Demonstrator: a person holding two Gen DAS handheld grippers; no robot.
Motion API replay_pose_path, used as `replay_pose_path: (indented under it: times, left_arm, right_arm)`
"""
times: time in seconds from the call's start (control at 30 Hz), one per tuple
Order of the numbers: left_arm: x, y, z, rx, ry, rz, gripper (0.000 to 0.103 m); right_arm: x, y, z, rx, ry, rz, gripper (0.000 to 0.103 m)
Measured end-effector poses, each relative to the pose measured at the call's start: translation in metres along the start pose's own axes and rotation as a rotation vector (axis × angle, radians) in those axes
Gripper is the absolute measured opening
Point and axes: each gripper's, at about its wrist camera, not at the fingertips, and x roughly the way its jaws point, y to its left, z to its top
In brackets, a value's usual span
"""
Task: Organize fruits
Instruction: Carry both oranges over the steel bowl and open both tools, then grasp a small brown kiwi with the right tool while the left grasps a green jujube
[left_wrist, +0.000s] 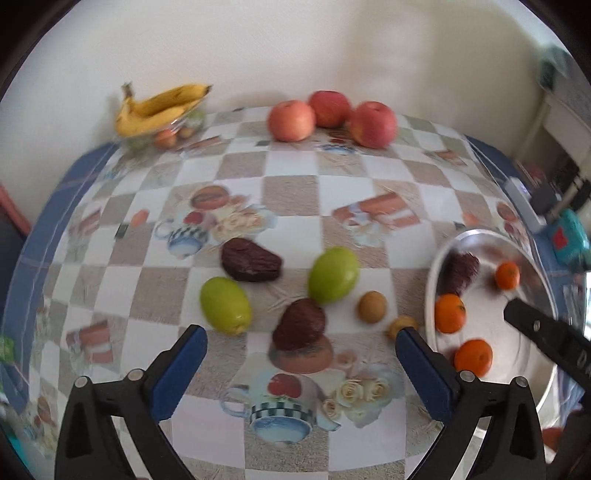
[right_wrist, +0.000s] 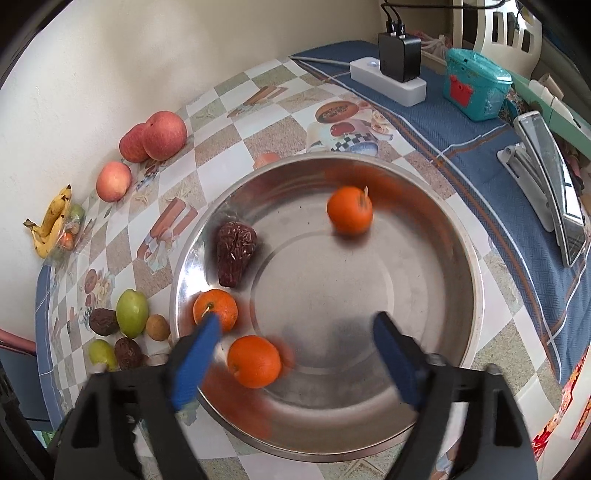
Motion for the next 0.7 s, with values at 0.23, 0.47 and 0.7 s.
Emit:
replay_pose_path:
  times: [0.23, 0.47, 0.7]
  left_arm:
    - [0.011, 0.048, 0.001, -0.170, 0.096, 0.069, 0.103]
    - [0.004, 0.101, 0.001, -0.302, 0.093, 0.104, 0.103]
    - [-0.002, 0.132, 0.004, -0.395, 0.078, 0.112, 0.103]
  right_arm:
    - [-0.007, 0.023, -0.004, -0.107, -0.048, 0.032, 0.096]
    - [-0.004, 0.056, -0.013, -0.221, -0.021, 0.128, 0.096]
    - [-0.004, 0.094, -0.028, -0.346, -0.006, 0.205, 0.096]
